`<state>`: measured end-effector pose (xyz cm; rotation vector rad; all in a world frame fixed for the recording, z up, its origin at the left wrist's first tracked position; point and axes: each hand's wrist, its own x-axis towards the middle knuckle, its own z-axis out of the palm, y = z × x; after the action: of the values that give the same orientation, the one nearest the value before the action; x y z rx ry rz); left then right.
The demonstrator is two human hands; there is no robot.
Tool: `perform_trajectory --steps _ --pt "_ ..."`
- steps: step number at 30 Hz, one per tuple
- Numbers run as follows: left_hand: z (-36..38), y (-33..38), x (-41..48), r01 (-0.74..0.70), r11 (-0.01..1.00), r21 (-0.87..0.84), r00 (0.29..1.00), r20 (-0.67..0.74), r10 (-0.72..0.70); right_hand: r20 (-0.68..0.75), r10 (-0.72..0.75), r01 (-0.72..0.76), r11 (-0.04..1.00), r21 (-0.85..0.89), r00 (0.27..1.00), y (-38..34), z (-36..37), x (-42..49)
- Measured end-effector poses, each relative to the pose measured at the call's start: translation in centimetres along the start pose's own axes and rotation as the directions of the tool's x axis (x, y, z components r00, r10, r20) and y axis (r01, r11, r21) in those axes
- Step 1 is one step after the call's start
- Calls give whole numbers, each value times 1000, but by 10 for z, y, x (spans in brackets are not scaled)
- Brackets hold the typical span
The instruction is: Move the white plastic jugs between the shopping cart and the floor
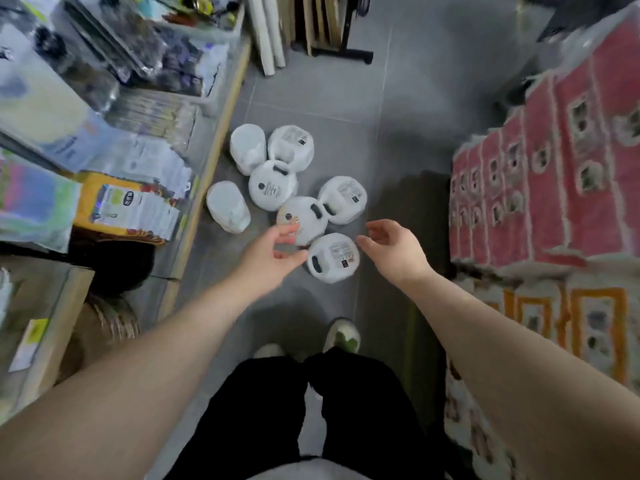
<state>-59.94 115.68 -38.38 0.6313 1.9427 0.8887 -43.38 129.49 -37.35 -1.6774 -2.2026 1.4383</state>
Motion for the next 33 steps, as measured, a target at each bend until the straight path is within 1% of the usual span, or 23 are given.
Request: perform_trajectory --steps 5,9,12,16,18,19,21,23,25,28,31,33 --pt "53 -87 102 88 996 22 996 10 -88 113 115 -112 993 -32 987 93 69 104" --pt "102 -164 176 144 989 41 987 64 -147 135 172 -169 985 -28 976 176 127 183" --pt "141 -225 233 140 988 70 988 54 -144 148 155 -144 986 -85 977 235 167 245" --pt "181 -290 296 145 986 86 987 59 -150 198 131 -88 973 -213 971 287 203 318" --pt "199 -317 320 141 987 81 989 40 -145 216 120 -74 975 -210 969 305 217 346" --pt "207 -329 328 145 987 63 989 30 -147 231 121 -76 978 -194 965 313 223 355" --pt "222 -347 338 149 988 -28 989 9 -149 251 123 -92 987 -131 960 324 233 366" --pt "233 -354 343 144 985 -93 989 -5 -145 276 134 -132 991 -25 952 332 238 372" --pt "240 -360 348 147 979 -141 989 12 -147 307 144 -179 980 87 941 337 240 376" --pt "241 -362 349 153 972 -179 988 39 -149 306 151 -211 963 170 940 338 240 374" --pt "234 -354 341 130 970 -207 991 36 -125 288 147 -219 947 234 946 332 239 365" --pt "225 -343 332 127 970 -209 992 19 -126 266 113 -188 942 279 957 318 232 356"
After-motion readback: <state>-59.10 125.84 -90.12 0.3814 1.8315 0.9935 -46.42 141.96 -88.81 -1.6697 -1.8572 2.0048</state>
